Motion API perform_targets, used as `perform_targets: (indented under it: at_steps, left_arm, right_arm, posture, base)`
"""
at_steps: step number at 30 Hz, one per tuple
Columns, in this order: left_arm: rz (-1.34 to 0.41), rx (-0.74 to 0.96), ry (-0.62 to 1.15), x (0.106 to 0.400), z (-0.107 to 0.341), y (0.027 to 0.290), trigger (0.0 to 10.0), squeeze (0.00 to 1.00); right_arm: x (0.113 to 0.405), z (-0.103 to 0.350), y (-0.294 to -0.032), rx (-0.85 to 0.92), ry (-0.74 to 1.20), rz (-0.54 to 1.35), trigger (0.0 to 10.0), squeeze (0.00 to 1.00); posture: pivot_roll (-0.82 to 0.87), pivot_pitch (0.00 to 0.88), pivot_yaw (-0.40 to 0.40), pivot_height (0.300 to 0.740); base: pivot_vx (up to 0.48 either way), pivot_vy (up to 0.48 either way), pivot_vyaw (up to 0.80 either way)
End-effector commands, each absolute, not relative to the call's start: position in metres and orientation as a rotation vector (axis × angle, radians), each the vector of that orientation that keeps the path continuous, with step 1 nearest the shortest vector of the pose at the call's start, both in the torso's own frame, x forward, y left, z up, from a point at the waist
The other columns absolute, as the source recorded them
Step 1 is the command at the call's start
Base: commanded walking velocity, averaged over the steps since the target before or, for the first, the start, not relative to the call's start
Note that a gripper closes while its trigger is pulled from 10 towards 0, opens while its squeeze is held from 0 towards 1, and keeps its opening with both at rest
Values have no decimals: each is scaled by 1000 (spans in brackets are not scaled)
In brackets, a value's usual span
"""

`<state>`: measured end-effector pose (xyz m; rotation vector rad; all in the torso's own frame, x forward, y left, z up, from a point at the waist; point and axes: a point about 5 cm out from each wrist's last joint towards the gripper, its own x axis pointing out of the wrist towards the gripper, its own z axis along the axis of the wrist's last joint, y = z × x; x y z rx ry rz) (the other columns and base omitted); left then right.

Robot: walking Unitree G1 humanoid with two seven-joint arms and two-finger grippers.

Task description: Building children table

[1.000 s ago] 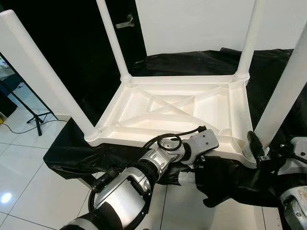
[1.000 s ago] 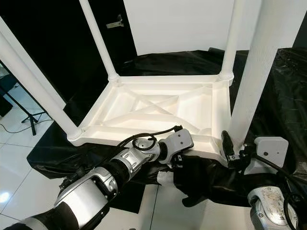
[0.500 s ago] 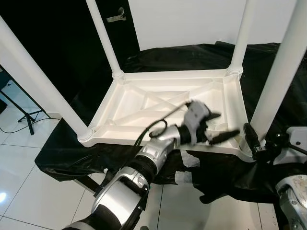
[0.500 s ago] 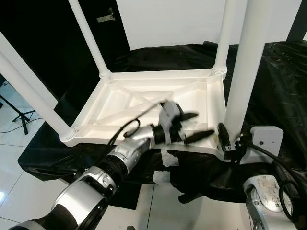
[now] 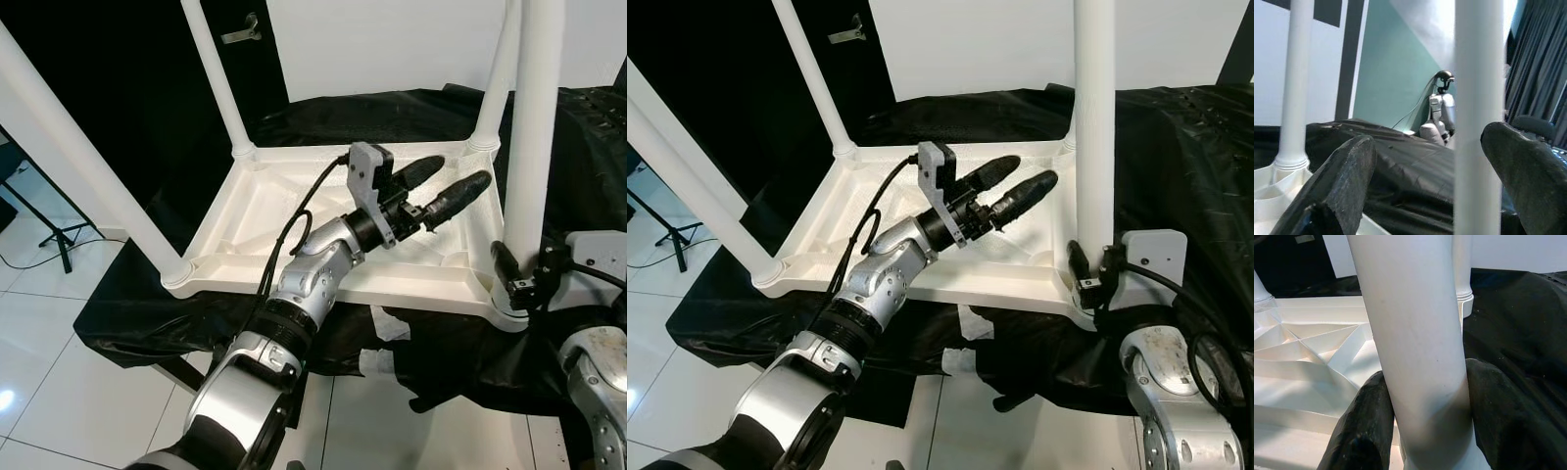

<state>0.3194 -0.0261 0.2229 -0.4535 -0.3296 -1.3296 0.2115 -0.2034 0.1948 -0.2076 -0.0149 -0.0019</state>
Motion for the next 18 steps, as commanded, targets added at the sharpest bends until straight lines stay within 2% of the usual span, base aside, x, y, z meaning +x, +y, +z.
perform_targets:
  at_steps: [1,6,12,18]
  left_arm:
    - [-1697,-428,-437,299,228,-25,10000,0]
    - [-1747,-427,-438,292,232,-27,10000,0]
    - [-1767,-386,-364,286,227,-41,10000,0]
    - [-1743,-387,-259,284,217,-55,10000,0]
  right_arm:
    - [214,182,-205,-207,66,-6,10000,0]
    - [215,182,-205,-242,92,3,10000,0]
    - [215,177,-206,-319,115,22,10000,0]
    - [216,185,-203,-391,59,40,10000,0]
  posture:
    - [-88,0,117,740]
    - [-87,0,119,740]
    - [-91,0,124,740]
    - [-93,0,127,740]
  base:
    - [0,0,0]
    - [0,0,0]
    - [0,0,0]
    - [0,0,0]
